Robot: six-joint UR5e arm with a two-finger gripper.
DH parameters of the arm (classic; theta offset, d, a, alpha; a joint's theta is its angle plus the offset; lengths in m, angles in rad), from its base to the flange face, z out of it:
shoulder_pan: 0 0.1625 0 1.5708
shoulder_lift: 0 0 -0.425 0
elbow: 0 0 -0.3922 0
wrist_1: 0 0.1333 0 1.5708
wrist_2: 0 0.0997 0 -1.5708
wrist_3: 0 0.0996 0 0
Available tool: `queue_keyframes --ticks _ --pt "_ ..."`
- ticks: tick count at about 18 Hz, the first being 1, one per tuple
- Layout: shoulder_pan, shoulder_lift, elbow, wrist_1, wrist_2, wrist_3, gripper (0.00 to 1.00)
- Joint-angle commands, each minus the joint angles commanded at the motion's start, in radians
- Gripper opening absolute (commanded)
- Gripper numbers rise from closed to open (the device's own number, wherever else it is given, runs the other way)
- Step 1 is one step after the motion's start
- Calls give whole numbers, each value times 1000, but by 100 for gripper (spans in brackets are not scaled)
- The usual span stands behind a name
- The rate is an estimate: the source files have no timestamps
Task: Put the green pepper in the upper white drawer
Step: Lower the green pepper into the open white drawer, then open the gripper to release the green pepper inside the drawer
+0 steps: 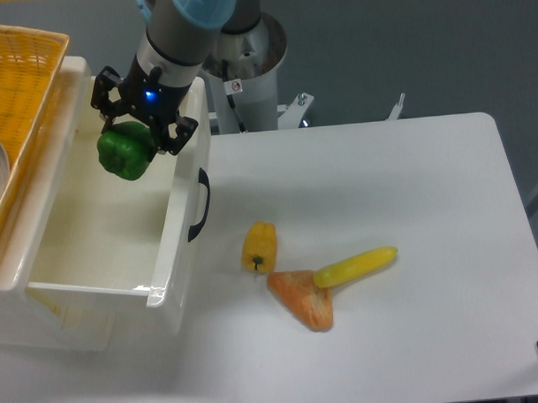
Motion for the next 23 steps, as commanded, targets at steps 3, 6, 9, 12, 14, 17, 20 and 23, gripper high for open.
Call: queue_keyframes --ticks 3,6,9,12,14,17,20,23 --pt "-3 -2 -6 0 0 0 50" --pt "-15 -5 -11 2 0 2 53" --pt "-15 -9 -11 2 2 2 53" --pt "-18 -11 -12 2 8 2 54" --pt "-20 -9 -11 2 8 2 55" --pt "-20 -6 -11 2 8 3 60" --pt "-20 -8 -11 3 9 11 75" --pt "-20 -6 -11 3 9 14 84"
